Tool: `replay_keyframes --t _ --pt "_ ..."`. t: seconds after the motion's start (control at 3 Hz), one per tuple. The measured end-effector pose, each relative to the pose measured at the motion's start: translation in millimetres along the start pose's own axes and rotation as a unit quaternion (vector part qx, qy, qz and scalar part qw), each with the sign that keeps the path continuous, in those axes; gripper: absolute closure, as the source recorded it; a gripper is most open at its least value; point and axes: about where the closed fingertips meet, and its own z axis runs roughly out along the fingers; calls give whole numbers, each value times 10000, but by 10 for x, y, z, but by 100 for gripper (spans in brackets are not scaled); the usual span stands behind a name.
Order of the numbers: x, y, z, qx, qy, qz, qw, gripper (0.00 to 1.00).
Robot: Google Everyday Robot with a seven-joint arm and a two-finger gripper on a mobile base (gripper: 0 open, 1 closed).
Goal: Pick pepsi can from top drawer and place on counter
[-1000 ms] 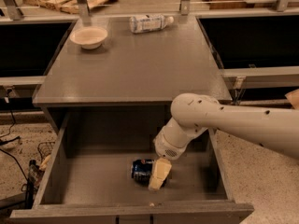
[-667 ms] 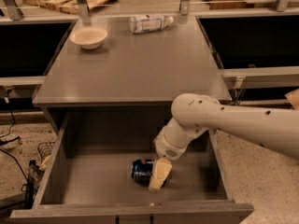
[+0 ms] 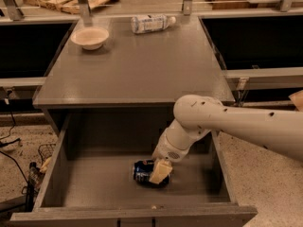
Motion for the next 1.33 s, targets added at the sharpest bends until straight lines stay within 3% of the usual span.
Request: replay_keyframes --t 0.33,0.67,1.33 --pt "0 0 0 0 0 0 10000 64" --pt "0 0 0 0 0 0 10000 95" --pt "-2 3 -2 -11 5 5 10000 100"
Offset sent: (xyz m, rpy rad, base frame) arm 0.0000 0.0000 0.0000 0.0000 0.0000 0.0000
